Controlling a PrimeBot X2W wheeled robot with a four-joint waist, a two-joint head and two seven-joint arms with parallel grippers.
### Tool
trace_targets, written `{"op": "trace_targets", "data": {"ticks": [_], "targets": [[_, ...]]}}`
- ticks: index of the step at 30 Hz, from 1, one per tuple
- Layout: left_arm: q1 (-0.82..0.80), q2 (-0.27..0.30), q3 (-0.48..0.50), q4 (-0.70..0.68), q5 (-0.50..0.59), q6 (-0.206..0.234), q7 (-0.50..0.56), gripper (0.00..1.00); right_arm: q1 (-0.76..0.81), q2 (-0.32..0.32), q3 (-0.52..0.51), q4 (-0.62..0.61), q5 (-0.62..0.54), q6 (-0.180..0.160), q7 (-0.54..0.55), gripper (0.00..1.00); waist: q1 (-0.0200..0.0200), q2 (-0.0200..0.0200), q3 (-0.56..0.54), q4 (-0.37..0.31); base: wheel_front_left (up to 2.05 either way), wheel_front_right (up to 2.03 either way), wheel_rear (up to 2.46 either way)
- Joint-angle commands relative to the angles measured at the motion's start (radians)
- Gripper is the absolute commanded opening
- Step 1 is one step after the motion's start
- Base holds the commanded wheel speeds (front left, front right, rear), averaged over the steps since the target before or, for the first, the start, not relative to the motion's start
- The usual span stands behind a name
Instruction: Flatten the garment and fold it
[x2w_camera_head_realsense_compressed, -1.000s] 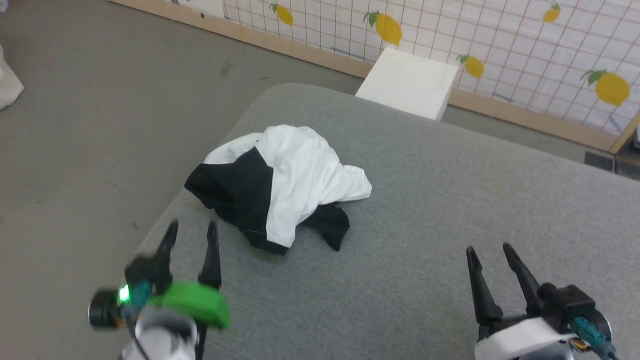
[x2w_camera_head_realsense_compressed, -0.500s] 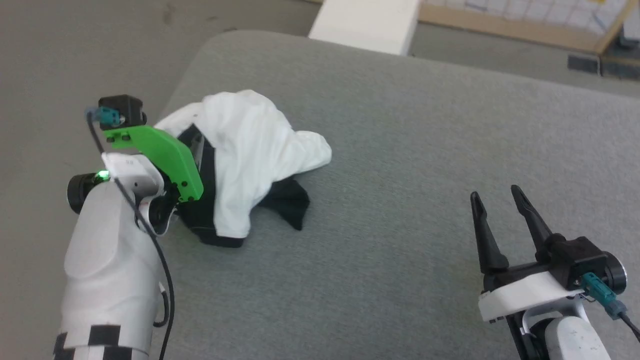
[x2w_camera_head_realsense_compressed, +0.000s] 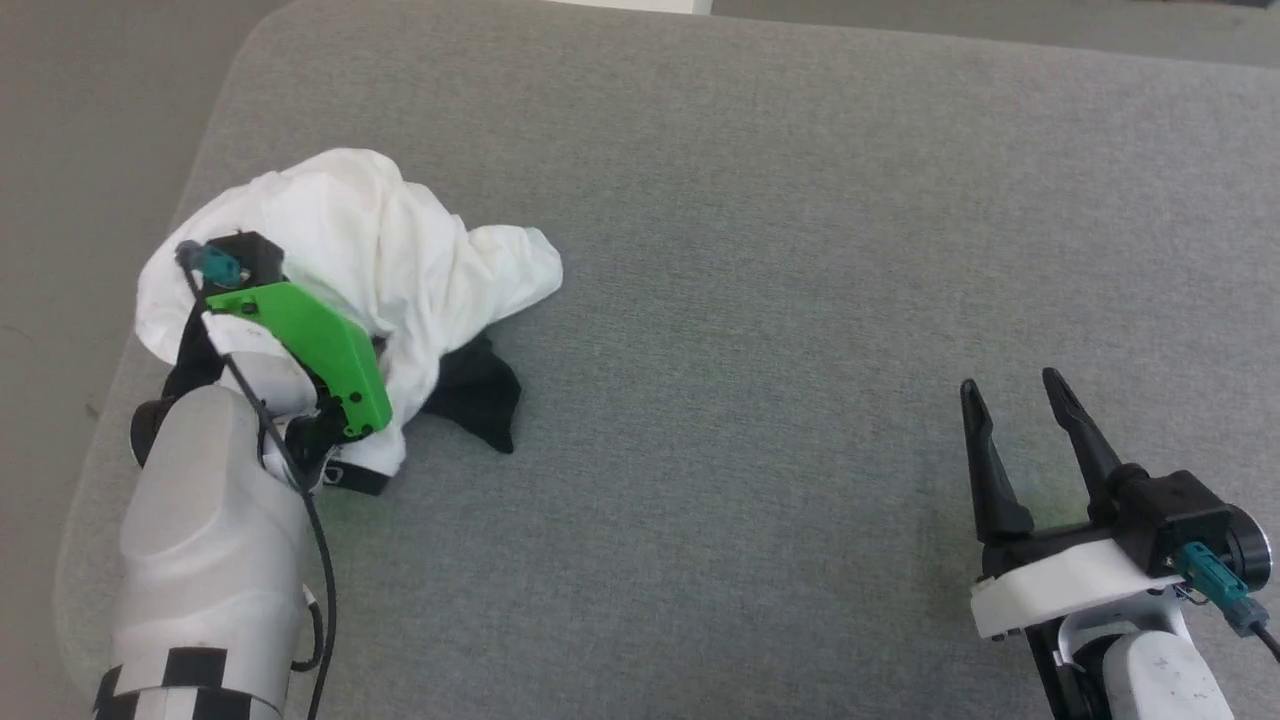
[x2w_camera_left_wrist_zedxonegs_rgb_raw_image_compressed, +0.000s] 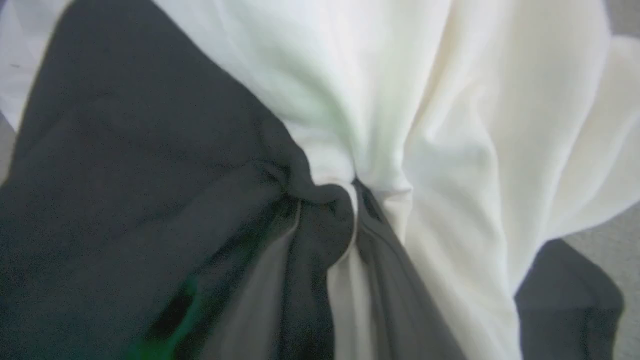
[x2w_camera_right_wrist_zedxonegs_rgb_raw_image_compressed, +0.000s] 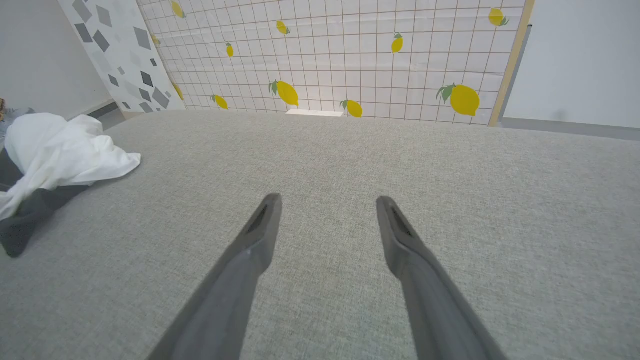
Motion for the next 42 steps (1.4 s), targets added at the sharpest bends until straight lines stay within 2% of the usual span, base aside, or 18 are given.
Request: {"op": "trace_targets", "data": {"ticks": [1, 5, 8, 12, 16, 23, 28, 34, 38, 42], "targets": [[0.029, -0.026, -0.006, 0.017, -0.004, 0.000, -0.057, 0.00, -0.019, -0.001, 0.003, 0.005, -0.001, -0.001, -0.003, 1.00, -0.0001, 0.0000, -0.009, 0.002, 0.00, 0.00, 0.00], [-0.021, 0.008, 0.001, -0.032, 0.020, 0.000, -0.226, 0.00, -0.020, -0.001, 0.008, 0.027, 0.009, -0.001, -0.010, 1.00, -0.0001, 0.0000, -0.051, 0.008, 0.00, 0.00, 0.00], [-0.088, 0.025, -0.003, -0.087, 0.021, -0.017, -0.327, 0.00, -0.015, -0.001, 0.005, 0.050, 0.029, -0.001, -0.021, 1.00, -0.0001, 0.0000, -0.100, 0.003, 0.00, 0.00, 0.00], [-0.181, 0.020, -0.044, -0.184, 0.011, -0.038, -0.399, 0.00, -0.005, -0.001, 0.002, 0.084, 0.054, -0.001, -0.036, 1.00, -0.0001, 0.0000, -0.159, -0.020, 0.00, 0.00, 0.00], [-0.272, 0.015, -0.105, -0.274, -0.008, -0.046, -0.437, 0.00, -0.006, -0.001, 0.017, 0.116, 0.084, -0.001, -0.050, 1.00, -0.0001, 0.0000, -0.212, -0.078, 0.00, 0.00, 0.00], [-0.368, -0.014, -0.240, -0.361, -0.122, -0.048, -0.375, 0.00, 0.000, -0.001, 0.005, 0.150, 0.118, -0.001, -0.064, 1.00, -0.0001, 0.0000, -0.255, -0.185, 0.00, 0.00, 0.00], [-0.314, -0.033, -0.350, -0.353, -0.163, -0.048, -0.344, 0.00, 0.004, -0.001, -0.020, 0.156, 0.117, -0.001, -0.067, 1.00, -0.0001, 0.0000, -0.247, -0.242, 0.00, 0.00, 0.00], [-0.149, -0.077, -0.497, -0.256, -0.213, -0.048, -0.320, 0.00, 0.013, -0.001, -0.050, 0.151, 0.110, -0.001, -0.067, 1.00, -0.0001, 0.0000, -0.226, -0.296, 0.00, 0.00, 0.00], [-0.032, -0.093, -0.616, -0.151, -0.236, -0.048, -0.253, 0.00, 0.015, -0.001, -0.049, 0.149, 0.119, -0.001, -0.068, 1.00, -0.0001, 0.0000, -0.213, -0.329, 0.00, 0.00, 0.00], [0.045, -0.105, -0.679, -0.063, -0.261, -0.048, -0.189, 0.00, 0.021, -0.001, -0.051, 0.145, 0.130, -0.001, -0.068, 1.00, -0.0001, 0.0000, -0.205, -0.342, 0.00, 0.00, 0.00]]}}
